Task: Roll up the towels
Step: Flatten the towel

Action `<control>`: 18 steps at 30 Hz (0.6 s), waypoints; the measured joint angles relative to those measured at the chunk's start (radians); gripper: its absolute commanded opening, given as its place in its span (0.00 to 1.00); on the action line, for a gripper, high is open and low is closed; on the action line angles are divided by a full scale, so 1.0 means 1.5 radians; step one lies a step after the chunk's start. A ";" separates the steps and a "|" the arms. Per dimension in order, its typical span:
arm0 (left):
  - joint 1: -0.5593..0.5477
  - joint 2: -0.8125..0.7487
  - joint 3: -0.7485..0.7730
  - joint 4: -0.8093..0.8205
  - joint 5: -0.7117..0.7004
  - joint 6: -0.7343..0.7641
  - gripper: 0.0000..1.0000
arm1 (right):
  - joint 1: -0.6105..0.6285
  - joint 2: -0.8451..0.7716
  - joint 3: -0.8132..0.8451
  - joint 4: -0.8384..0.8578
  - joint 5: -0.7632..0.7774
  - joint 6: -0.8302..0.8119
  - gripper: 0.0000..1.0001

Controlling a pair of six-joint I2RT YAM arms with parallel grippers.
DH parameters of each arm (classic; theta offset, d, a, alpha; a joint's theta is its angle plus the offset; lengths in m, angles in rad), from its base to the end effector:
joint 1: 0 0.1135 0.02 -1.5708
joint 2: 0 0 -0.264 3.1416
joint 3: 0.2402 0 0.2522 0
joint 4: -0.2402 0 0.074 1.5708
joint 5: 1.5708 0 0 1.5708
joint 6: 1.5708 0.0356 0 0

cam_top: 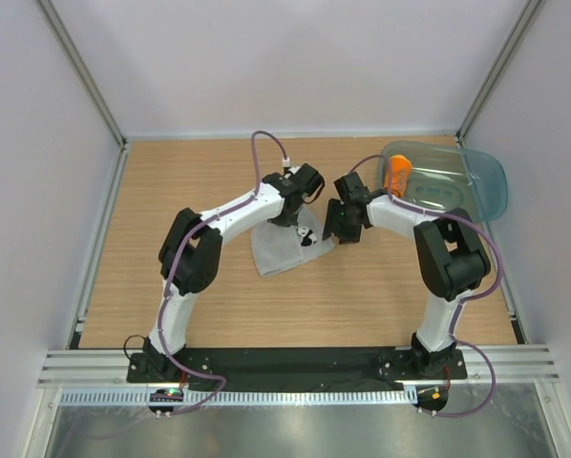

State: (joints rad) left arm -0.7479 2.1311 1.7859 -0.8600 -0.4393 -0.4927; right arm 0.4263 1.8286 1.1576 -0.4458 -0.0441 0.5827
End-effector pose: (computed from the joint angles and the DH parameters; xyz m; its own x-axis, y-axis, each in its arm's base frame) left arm 0.3395 -0.2943 0.2115 -0.8417 0.1969 -0.5029 0.1203 0.9761 0.1808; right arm 0.3312 0.1522 0.1650 -0.9202 0.1859 -0.3444 0.0907 0.9573 0.2744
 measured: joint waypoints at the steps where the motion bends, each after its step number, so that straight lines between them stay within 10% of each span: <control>1: 0.000 -0.004 -0.003 -0.002 -0.003 0.001 0.00 | 0.000 0.007 0.006 0.000 0.001 -0.002 0.52; 4: 0.000 -0.021 -0.013 -0.005 -0.009 0.003 0.07 | 0.001 0.018 0.017 0.003 0.003 -0.004 0.49; 8: 0.000 -0.069 -0.043 -0.003 -0.003 0.003 0.58 | 0.005 0.021 0.018 0.006 0.005 -0.003 0.42; 18: -0.046 -0.142 -0.166 0.051 0.040 -0.029 0.70 | 0.034 0.026 0.018 0.011 0.023 -0.002 0.22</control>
State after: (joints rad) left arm -0.8173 1.9186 1.5375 -0.7834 -0.3794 -0.5365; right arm 0.4767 1.8679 1.1847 -0.4297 -0.0093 0.5797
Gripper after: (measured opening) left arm 0.699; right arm 0.265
